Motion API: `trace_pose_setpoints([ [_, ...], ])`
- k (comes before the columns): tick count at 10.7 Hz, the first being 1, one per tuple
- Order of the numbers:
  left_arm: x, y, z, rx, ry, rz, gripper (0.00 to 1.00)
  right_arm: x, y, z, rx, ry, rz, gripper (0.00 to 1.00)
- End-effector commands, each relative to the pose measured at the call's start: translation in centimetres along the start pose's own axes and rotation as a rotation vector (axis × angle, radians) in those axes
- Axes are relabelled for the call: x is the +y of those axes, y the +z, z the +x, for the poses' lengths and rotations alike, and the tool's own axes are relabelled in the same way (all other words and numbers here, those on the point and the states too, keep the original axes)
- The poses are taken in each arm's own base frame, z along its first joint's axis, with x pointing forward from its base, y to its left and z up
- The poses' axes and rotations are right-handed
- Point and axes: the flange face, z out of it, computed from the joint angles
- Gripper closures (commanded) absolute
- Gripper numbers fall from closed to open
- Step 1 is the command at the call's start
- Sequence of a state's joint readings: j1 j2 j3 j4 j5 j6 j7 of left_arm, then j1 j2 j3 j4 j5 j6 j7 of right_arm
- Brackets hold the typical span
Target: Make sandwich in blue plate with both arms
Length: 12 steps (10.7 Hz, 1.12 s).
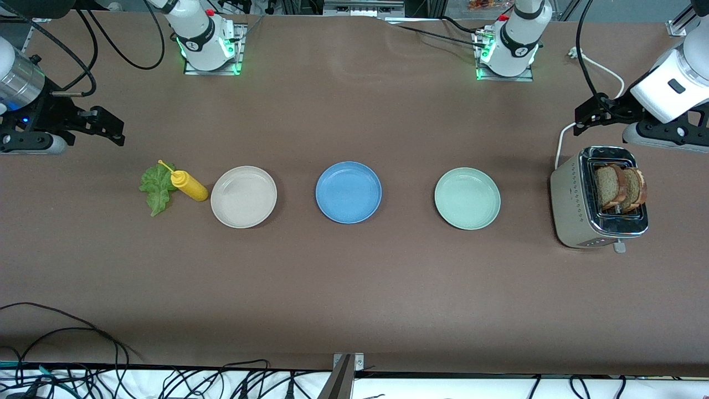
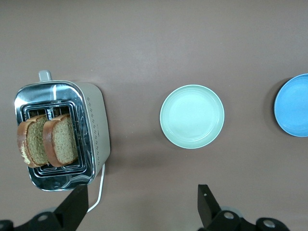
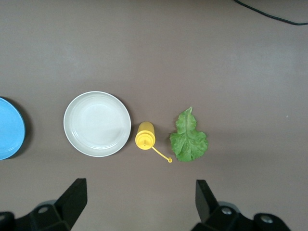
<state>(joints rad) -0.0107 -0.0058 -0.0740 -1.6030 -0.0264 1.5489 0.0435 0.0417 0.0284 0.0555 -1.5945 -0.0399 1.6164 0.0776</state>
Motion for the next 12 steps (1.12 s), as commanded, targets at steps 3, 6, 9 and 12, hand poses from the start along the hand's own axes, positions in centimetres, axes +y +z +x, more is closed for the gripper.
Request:
trace_pose_setpoints([
  [3, 0.0, -0.4, -0.1, 0.005, 0.002, 0.001, 0.00, -0.2, -0.6, 0.2, 0.015, 0.004, -0.009, 0.00],
  [6, -0.2, -0.5, -0.1, 0.008, -0.001, 0.001, 0.00, -0.6, -0.8, 0.1, 0.018, -0.001, -0.006, 0.00],
  [9, -0.4, -0.3, 0.2, 0.023, -0.002, 0.010, 0.00, -0.4, -0.7, 0.2, 0.016, 0.000, -0.001, 0.00],
  [12, -0.7, 1.0, 0.5, 0.025, -0.006, 0.013, 0.00, -0.6, -0.9, 0.2, 0.024, -0.001, -0.005, 0.00],
])
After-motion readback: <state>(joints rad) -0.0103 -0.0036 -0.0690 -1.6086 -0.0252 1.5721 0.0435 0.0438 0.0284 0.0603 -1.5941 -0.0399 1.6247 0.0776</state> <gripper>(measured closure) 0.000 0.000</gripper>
